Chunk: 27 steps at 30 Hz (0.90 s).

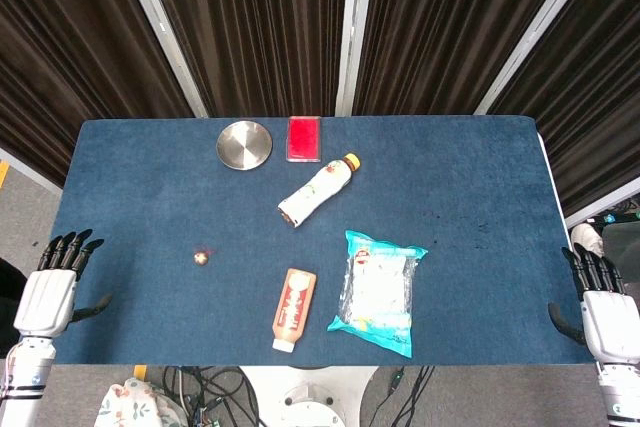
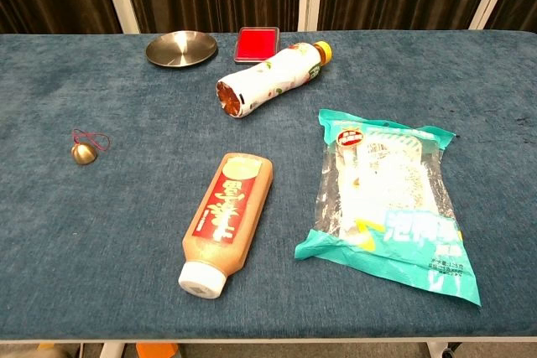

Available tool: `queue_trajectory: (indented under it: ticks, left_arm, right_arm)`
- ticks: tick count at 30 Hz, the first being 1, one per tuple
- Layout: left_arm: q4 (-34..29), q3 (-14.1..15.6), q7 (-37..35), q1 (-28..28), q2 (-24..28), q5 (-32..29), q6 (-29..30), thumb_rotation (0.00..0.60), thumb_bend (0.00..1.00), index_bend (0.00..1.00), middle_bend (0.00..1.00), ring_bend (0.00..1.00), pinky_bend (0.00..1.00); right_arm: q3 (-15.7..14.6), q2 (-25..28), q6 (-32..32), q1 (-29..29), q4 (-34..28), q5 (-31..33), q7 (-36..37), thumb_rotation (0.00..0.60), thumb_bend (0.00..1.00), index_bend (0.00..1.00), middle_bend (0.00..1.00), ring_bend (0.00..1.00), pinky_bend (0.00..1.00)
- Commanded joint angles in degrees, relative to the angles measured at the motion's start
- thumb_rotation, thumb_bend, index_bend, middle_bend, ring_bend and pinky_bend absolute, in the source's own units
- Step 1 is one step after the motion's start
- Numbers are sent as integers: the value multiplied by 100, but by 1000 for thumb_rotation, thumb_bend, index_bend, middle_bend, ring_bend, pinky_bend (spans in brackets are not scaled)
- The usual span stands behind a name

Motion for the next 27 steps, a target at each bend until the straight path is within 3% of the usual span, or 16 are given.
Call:
queue_trajectory:
  ticks: [1, 14, 27]
  left_arm:
    - [-15, -3, 4, 2, 11, -16, -5, 600, 175, 161, 67, 0, 0]
    - [-105, -35, 88, -200, -43, 91, -203, 600, 175, 161, 67, 0, 0]
    - [41, -251, 68, -1148, -663, -84, -1484, 600, 175, 177, 67, 0, 0]
  right_arm:
    - [-4, -1, -7, 2, -7, -1, -14, 600, 265, 0, 0, 0, 24]
    - [-15, 31, 12, -13, -25, -11, -19, 600, 265, 0, 0, 0, 24]
    - [-35, 25, -48, -39, 175, 57, 120, 600, 265, 0, 0, 0, 24]
